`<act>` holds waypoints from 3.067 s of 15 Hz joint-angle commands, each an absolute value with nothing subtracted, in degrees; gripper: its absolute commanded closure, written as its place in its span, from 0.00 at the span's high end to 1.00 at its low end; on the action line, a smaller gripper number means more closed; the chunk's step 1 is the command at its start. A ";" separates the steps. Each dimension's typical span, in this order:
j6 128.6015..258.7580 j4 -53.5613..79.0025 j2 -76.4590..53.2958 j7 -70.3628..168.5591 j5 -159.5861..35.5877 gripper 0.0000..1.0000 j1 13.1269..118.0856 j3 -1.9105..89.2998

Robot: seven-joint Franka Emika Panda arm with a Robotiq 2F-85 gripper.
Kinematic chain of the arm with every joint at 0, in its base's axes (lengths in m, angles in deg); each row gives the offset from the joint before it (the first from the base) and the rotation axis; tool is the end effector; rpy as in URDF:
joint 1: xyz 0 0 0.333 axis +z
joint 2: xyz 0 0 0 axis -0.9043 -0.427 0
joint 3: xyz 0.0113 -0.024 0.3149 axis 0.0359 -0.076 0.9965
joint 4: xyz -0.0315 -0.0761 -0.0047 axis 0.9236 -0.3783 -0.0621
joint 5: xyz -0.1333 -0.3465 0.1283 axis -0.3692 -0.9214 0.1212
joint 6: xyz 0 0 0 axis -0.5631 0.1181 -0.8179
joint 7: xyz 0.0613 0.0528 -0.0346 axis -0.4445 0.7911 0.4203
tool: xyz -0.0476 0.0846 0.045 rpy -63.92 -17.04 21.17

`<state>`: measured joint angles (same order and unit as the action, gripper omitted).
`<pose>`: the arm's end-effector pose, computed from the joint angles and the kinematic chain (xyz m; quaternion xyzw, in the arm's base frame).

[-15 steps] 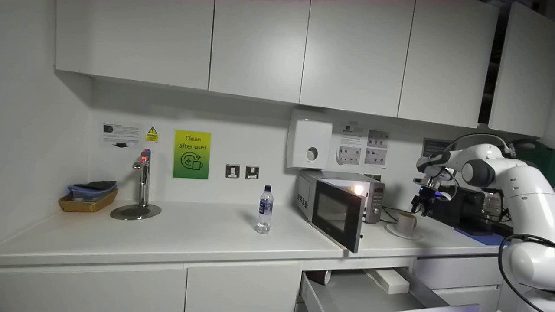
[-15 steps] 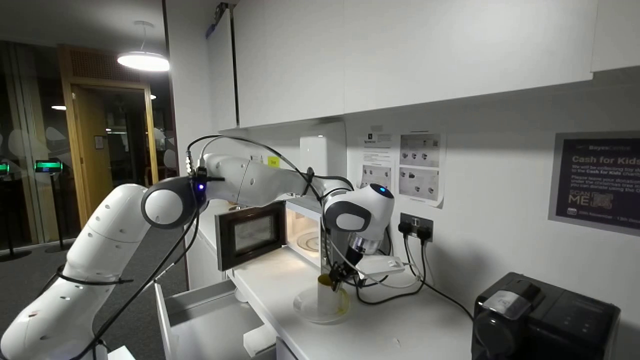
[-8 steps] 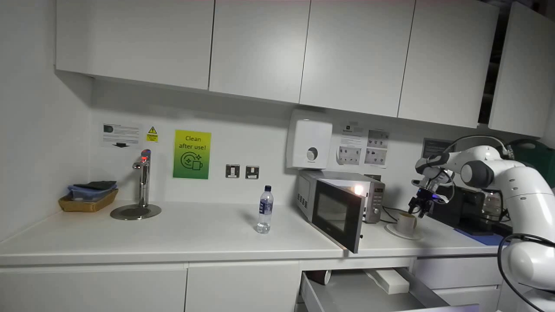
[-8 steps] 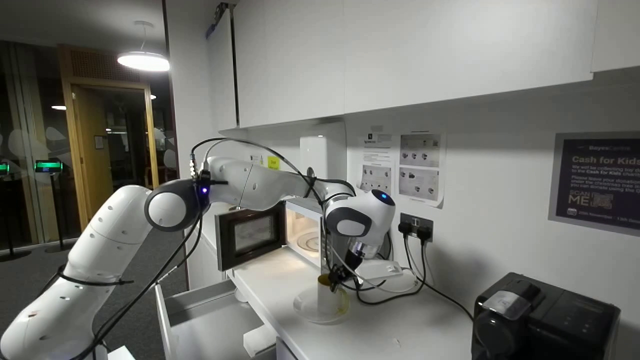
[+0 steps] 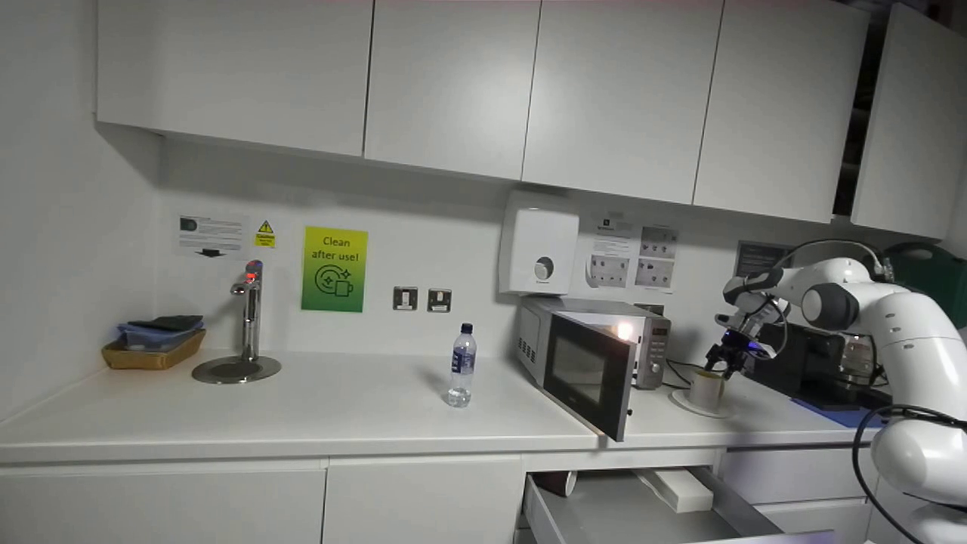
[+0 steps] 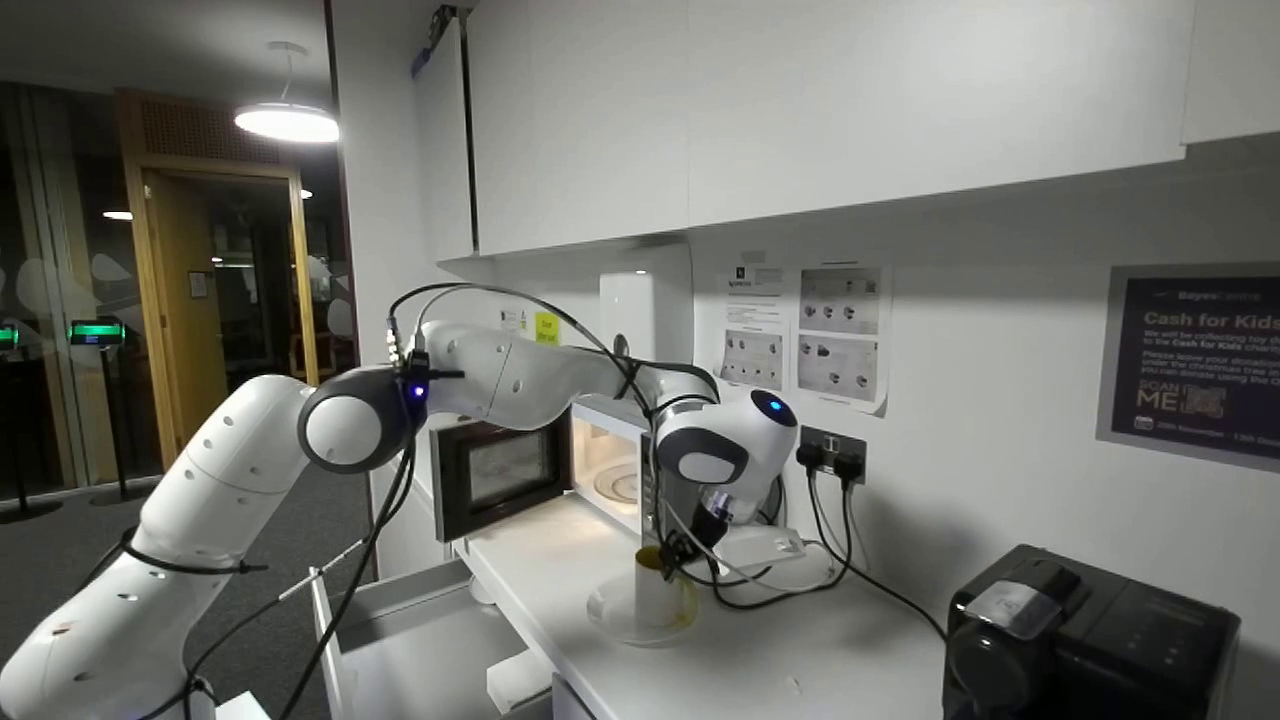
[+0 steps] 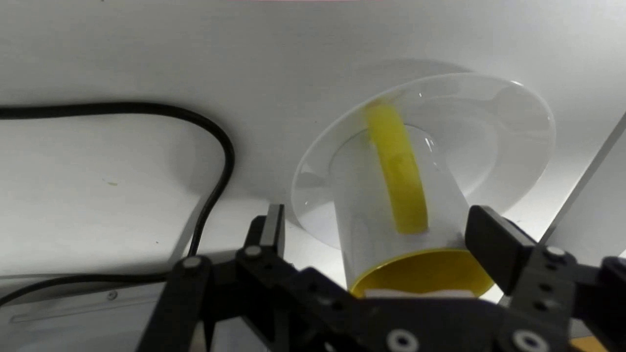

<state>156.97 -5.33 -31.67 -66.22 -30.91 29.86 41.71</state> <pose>0.5745 -0.4161 0.3632 -0.8268 -0.5124 -0.1717 0.1562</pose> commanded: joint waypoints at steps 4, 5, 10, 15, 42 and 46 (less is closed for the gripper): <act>153.36 -11.97 -35.56 -71.39 -30.50 1.00 27.31 44.05; 152.62 -12.70 -36.04 -71.88 -30.58 1.00 27.15 44.19; 148.21 -16.15 -37.96 -73.50 -31.18 1.00 26.36 44.91; 141.24 -20.81 -39.98 -76.63 -32.47 1.00 25.74 45.29; 137.11 -27.74 -44.80 -87.78 -33.38 0.09 26.52 43.22; 137.20 -27.95 -44.37 -87.43 -33.39 0.04 26.59 43.07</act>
<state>138.80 -25.32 -44.08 -86.82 -32.62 26.91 43.20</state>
